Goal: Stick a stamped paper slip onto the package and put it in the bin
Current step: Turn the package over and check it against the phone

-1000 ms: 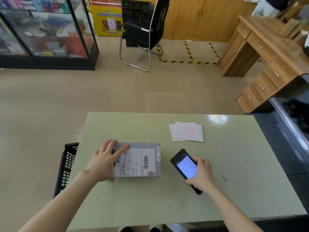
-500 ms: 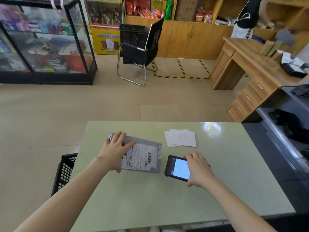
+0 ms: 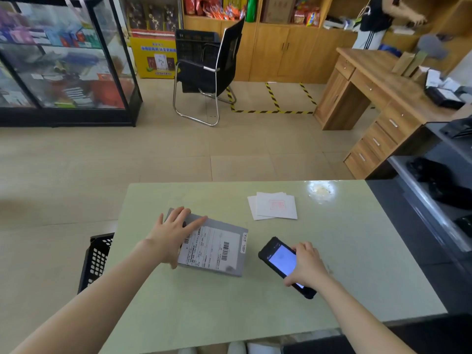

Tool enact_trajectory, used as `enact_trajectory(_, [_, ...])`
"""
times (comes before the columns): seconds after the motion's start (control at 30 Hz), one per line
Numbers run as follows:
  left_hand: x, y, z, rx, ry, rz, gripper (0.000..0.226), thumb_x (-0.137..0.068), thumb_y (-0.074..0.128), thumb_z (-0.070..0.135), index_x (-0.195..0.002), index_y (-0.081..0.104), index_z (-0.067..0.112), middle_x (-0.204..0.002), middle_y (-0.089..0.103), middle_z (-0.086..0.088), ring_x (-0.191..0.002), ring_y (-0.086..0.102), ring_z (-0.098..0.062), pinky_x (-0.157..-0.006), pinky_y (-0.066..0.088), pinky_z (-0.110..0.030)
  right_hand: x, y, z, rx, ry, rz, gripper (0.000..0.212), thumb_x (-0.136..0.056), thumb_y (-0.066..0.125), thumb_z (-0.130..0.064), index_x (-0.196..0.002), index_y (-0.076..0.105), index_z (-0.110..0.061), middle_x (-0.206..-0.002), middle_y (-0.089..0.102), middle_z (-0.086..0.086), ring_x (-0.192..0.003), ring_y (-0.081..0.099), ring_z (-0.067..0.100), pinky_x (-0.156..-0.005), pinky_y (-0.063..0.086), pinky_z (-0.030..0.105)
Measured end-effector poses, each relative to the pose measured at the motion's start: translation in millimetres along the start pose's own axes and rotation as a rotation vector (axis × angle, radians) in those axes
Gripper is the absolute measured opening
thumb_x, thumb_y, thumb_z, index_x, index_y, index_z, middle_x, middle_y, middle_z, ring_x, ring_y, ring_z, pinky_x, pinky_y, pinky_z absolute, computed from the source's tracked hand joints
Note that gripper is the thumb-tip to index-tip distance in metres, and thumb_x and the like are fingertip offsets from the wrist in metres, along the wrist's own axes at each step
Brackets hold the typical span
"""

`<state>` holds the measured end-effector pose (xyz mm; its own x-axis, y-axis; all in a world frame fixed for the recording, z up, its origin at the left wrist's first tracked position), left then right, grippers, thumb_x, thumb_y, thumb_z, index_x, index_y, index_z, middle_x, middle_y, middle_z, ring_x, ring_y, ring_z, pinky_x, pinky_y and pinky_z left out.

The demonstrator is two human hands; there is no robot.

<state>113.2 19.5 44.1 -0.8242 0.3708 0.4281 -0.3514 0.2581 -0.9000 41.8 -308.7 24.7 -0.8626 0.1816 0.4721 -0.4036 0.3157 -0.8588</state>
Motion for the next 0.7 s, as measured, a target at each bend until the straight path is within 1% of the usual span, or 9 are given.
enact_trajectory(0.1, [-9.0, 4.1, 6.9, -0.078, 0.062, -0.036, 0.142, -0.054, 0.087, 0.04, -0.146, -0.021, 0.039, -0.153, 0.004, -0.008, -0.145, -0.003, -0.029, -0.114, 0.021, -0.059, -2.6, 20.7, 19.0, -0.11, 0.109, -0.031, 0.08, -0.05, 0.08, -0.03, -0.119, 0.043, -0.016, -0.119, 0.039, 0.001, -0.113, 0.04, 0.021, -0.087, 0.048, 0.034])
enact_trajectory(0.27, [-30.3, 11.3, 18.0, -0.191, 0.166, -0.064, 0.145, -0.054, 0.09, 0.035, -0.144, -0.024, 0.04, -0.153, 0.002, -0.01, -0.145, -0.004, -0.03, -0.112, 0.026, -0.058, -10.9, 53.7, 33.8, -0.162, 0.187, -0.055, 0.08, -0.052, 0.078, -0.027, -0.121, 0.042, -0.014, -0.121, 0.039, 0.003, -0.114, 0.041, 0.022, -0.086, 0.049, 0.033])
enact_trajectory(0.5, [-53.9, 19.4, 27.7, -0.258, 0.258, -0.097, 0.148, -0.055, 0.091, 0.028, -0.141, -0.028, 0.041, -0.157, -0.007, -0.013, -0.147, -0.008, -0.031, -0.11, 0.029, -0.059, -21.7, 77.0, 34.0, -0.15, 0.231, 0.03, 0.077, -0.056, 0.08, -0.023, -0.121, 0.042, -0.01, -0.12, 0.042, 0.008, -0.107, 0.046, 0.027, -0.082, 0.048, 0.035])
enact_trajectory(0.6, [-58.6, 21.7, 32.1, -0.262, 0.3, -0.077, 0.139, -0.063, 0.086, 0.018, -0.144, -0.025, 0.039, -0.159, -0.011, -0.015, -0.148, -0.007, -0.03, -0.11, 0.029, -0.059, -23.5, 84.7, 33.7, -0.16, 0.24, 0.012, 0.079, -0.056, 0.082, -0.022, -0.122, 0.041, -0.009, -0.119, 0.042, 0.01, -0.106, 0.046, 0.028, -0.083, 0.046, 0.033])
enact_trajectory(0.7, [-59.2, 23.2, 32.8, -0.231, 0.32, -0.03, 0.12, -0.076, 0.072, 0.004, -0.147, -0.019, 0.039, -0.161, -0.013, -0.013, -0.148, -0.005, -0.027, -0.112, 0.028, -0.058, -23.9, 88.4, 32.5, -0.168, 0.254, -0.008, 0.084, -0.058, 0.084, -0.026, -0.127, 0.039, -0.01, -0.12, 0.043, 0.011, -0.107, 0.046, 0.028, -0.086, 0.045, 0.033])
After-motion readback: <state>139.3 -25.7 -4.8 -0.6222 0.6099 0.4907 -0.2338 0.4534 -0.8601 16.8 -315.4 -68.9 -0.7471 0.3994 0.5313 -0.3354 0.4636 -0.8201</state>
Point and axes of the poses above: each hand's wrist, its own x-axis away from the middle knuckle, its own y-axis out of the palm, z = x × y, the point moved 6 cm from there along -x, towards the middle knuckle
